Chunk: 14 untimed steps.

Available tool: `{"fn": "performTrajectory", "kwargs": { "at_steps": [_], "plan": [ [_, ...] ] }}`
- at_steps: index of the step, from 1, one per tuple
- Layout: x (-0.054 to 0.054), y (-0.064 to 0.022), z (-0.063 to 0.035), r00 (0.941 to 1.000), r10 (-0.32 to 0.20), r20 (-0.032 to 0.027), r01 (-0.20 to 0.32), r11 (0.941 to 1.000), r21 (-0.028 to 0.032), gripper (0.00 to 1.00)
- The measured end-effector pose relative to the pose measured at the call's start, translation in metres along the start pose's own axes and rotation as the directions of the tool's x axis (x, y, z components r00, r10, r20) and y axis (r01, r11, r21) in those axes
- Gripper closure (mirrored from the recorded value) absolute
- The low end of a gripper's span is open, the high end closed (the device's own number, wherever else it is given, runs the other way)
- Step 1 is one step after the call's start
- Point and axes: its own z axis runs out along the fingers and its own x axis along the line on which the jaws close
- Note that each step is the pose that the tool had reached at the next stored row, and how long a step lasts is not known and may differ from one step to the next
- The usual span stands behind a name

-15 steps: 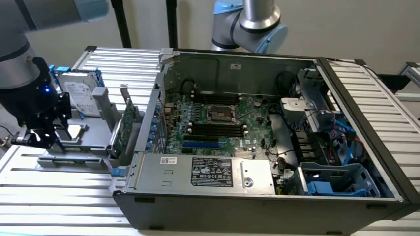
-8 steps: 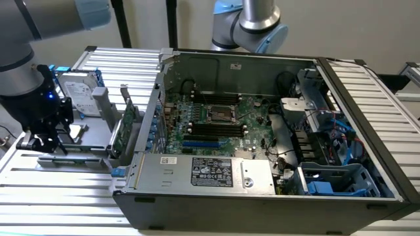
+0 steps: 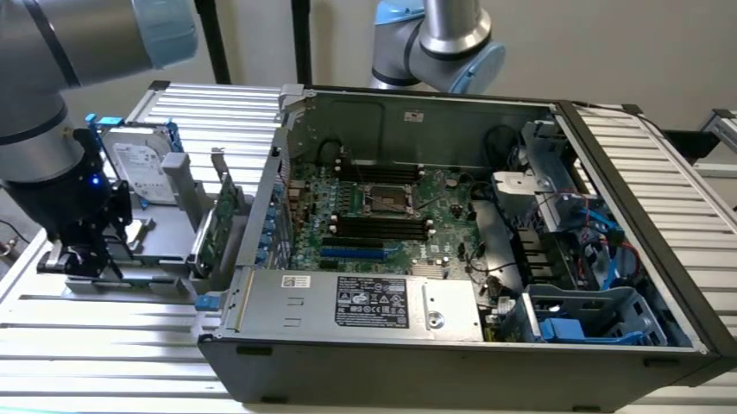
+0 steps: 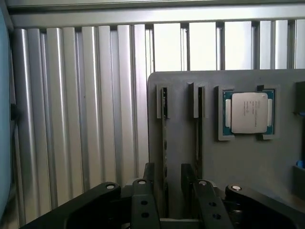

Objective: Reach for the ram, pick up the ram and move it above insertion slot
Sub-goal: 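Pick up the ram and move it above insertion slot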

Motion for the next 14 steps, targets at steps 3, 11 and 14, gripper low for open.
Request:
{"fn": "performTrajectory", "kwargs": {
  "at_steps": [3,11,14],
  "plan": [
    [0.001,-0.0002,0.0055,1.0000,-0.007,-0.0002,0.007,1.0000,0.0001,0.64],
    [0.002,-0.0005,0.0175,0.9997,-0.024,-0.0006,0.024,0.9997,0.0001,0.64],
    [0.003,-0.0006,0.0212,0.9996,-0.027,-0.0004,0.027,0.9996,0.0001,0.64]
  ]
}}
